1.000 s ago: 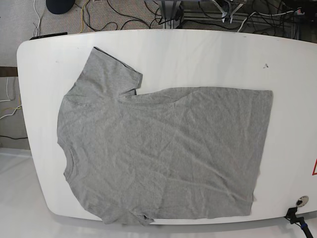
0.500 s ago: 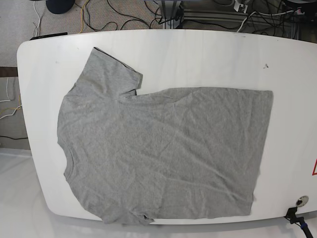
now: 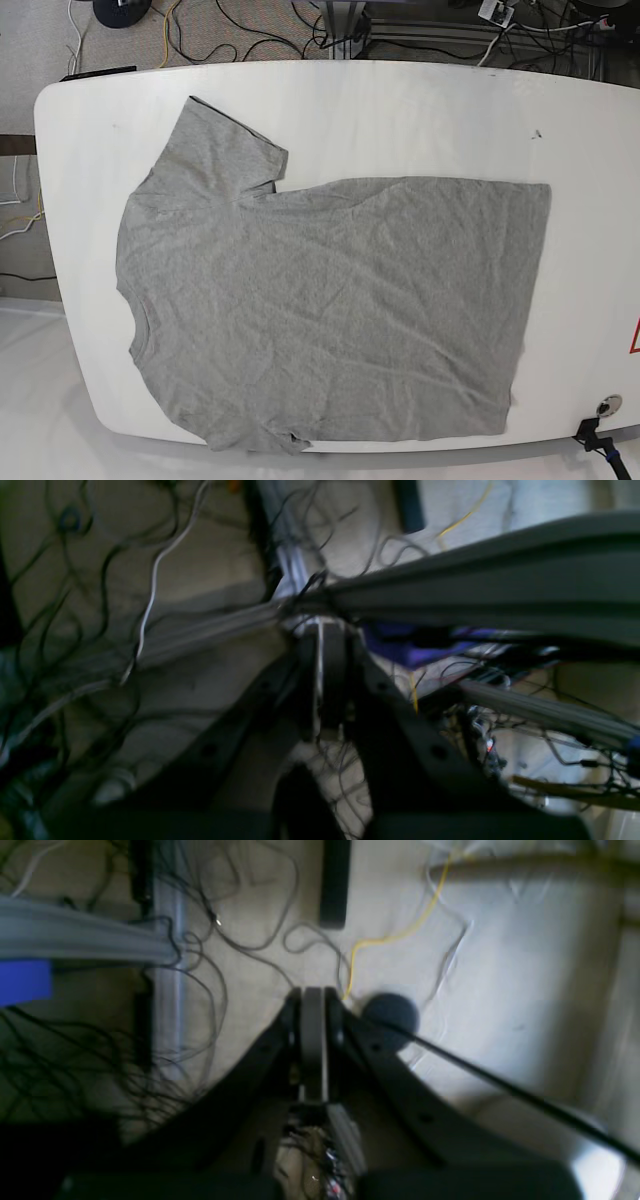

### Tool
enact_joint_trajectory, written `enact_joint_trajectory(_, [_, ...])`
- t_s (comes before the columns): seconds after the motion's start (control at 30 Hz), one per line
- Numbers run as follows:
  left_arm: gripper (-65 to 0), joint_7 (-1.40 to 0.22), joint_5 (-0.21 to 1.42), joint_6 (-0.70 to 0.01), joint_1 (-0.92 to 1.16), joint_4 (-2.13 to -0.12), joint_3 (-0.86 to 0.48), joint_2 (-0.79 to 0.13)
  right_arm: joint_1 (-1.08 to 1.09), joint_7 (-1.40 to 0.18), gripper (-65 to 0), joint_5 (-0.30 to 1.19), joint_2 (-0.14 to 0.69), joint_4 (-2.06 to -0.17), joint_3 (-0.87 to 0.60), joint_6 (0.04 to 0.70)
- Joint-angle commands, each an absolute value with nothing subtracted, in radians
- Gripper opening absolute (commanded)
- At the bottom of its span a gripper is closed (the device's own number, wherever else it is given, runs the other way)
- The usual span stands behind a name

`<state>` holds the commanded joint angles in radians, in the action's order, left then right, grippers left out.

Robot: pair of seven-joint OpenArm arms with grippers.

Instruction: Fold the T-shirt properly

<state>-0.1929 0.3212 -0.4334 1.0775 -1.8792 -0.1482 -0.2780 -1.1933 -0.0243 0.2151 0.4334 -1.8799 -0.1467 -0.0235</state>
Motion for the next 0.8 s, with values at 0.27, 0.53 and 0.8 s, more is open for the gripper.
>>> enact_joint_trajectory(0.27, [-65.0,-0.266,0.317,-0.460,1.017,-1.996,-0.264,-0.270,-1.152,-0.059,-65.0,0.234,0.426,-2.082,-0.248,0.057])
enact_joint_trajectory(0.53, [-65.0,-0.291,0.322,-0.466,0.917,-2.093,-0.290,-0.267,-1.044,-0.056,-65.0,0.302,0.380,-2.106,-0.381,0.146])
enact_joint_trajectory(0.8, [-65.0,-0.347,0.319,-0.471,0.810,-2.119,-0.288,-0.263,-0.986,-0.058,-65.0,0.282,0.324,-2.111,-0.399,0.184])
